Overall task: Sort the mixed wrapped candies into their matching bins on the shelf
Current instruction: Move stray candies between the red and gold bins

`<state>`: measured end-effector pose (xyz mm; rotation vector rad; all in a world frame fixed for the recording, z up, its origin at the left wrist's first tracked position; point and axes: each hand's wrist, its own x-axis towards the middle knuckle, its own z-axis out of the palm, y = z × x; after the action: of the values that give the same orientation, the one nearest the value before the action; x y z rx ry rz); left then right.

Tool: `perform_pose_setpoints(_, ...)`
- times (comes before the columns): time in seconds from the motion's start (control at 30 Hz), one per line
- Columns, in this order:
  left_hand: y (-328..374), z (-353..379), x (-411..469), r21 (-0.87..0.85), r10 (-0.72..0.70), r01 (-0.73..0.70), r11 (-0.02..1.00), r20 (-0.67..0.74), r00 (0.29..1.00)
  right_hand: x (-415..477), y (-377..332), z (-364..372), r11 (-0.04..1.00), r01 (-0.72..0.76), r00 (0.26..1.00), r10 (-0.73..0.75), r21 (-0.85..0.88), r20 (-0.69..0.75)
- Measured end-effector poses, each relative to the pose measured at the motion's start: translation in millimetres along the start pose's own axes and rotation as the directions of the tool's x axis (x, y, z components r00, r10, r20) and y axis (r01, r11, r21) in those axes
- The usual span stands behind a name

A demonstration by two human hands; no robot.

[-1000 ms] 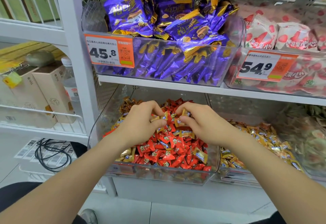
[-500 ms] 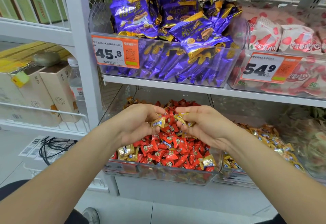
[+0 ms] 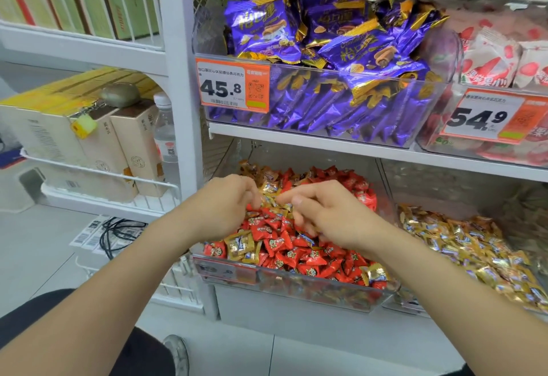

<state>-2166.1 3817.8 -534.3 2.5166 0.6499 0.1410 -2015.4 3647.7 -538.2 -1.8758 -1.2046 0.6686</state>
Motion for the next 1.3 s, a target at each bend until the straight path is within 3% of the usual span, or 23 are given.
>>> perform_pose_setpoints(0.07,-5.6,-2.7,-5.3,0.126,-0.015,0.012,0.992,0.022,1.000,6.3,-1.8,10.1,0.962,0.149,0.988,-0.138,-0.227,0.064)
perform_pose_setpoints(0.1,-8.5,-3.4,-7.4,0.177,-0.024,0.017,0.984,0.040,0.999,7.5,-3.6,14.8,0.889,0.235,0.972,-0.209,-0.393,0.108)
perform_pose_setpoints(0.17,-11.4,-5.0,-12.8,0.258,-0.059,0.028,0.966,0.110,0.992,6.4,-9.2,23.5,0.650,0.344,0.939,-0.259,-0.677,0.228)
perform_pose_setpoints(0.2,-11.7,-5.2,-15.5,0.296,-0.075,0.028,0.955,0.150,0.986,5.8,-11.9,27.5,0.558,0.383,0.924,-0.249,-0.736,0.292)
perform_pose_setpoints(0.33,-13.6,-2.6,-20.1,0.371,-0.083,-0.010,0.929,0.234,0.969,13.8,-13.7,43.1,0.480,0.474,0.879,-0.221,-0.738,0.422)
perform_pose_setpoints(0.43,-20.5,0.6,-15.4,0.365,-0.027,-0.059,0.929,0.226,0.974,19.4,-15.3,50.7,0.404,0.444,0.895,-0.237,-0.799,0.377)
perform_pose_setpoints(0.5,-22.8,1.2,-13.1,0.333,-0.023,-0.048,0.942,0.208,0.978,20.4,-12.6,50.1,0.408,0.422,0.904,-0.259,-0.810,0.340)
perform_pose_setpoints(0.7,-15.2,2.9,-12.9,0.229,0.042,-0.071,0.971,0.131,0.991,22.1,-1.9,29.8,0.797,0.349,0.936,-0.326,-0.493,0.135)
perform_pose_setpoints(0.77,-8.4,4.8,-13.9,0.077,0.053,-0.055,0.995,0.029,0.998,21.0,0.1,21.2,0.927,0.221,0.974,-0.225,-0.301,0.022)
perform_pose_setpoints(0.83,0.0,6.5,-12.8,-0.021,0.065,-0.068,0.997,-0.101,0.993,19.0,4.5,12.8,1.000,0.025,0.998,-0.024,0.011,-0.066)
perform_pose_setpoints(0.93,5.3,12.1,-6.3,-0.107,0.055,-0.084,0.991,-0.253,0.966,13.2,12.6,-2.2,0.901,-0.141,0.974,0.200,0.411,-0.106)
perform_pose_setpoints(1.03,1.1,21.5,6.4,-0.063,0.030,-0.050,0.997,-0.292,0.956,5.0,12.0,-13.7,0.795,-0.207,0.936,0.330,0.570,-0.120)
perform_pose_setpoints(1.17,0.2,32.9,29.3,0.067,0.026,-0.009,0.998,-0.265,0.964,-4.9,8.9,-24.3,0.782,-0.307,0.881,0.449,0.542,-0.148)
perform_pose_setpoints(1.3,1.4,41.0,48.6,0.261,0.077,-0.010,0.965,-0.247,0.966,-13.3,4.6,-23.8,0.869,-0.371,0.887,0.436,0.327,-0.152)
